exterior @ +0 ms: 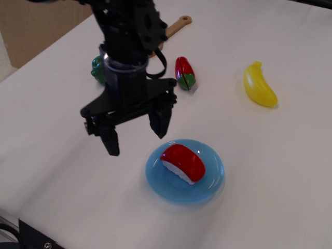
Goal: Take sushi off plate
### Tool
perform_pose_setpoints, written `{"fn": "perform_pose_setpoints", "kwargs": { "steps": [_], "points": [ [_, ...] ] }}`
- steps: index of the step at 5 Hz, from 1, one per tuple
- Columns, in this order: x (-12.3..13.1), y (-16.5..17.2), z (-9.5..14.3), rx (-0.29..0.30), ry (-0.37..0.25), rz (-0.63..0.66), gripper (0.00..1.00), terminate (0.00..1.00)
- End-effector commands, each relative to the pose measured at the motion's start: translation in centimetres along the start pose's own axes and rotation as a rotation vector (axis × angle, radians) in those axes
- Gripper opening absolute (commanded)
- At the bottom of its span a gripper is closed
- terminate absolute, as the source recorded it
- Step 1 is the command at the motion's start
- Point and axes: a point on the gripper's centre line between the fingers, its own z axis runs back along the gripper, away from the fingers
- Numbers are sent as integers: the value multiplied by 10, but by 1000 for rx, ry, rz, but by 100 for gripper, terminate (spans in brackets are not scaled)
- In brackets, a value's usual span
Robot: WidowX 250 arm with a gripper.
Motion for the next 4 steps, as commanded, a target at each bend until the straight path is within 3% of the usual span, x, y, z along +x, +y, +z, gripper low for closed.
{"fn": "perform_pose_setpoints", "kwargs": {
  "steps": [1,4],
  "points": [
    [-2,-31,-15,-12,5,1,100,0],
    [2,-40,-33,-26,-11,92,100,0]
  ]
}}
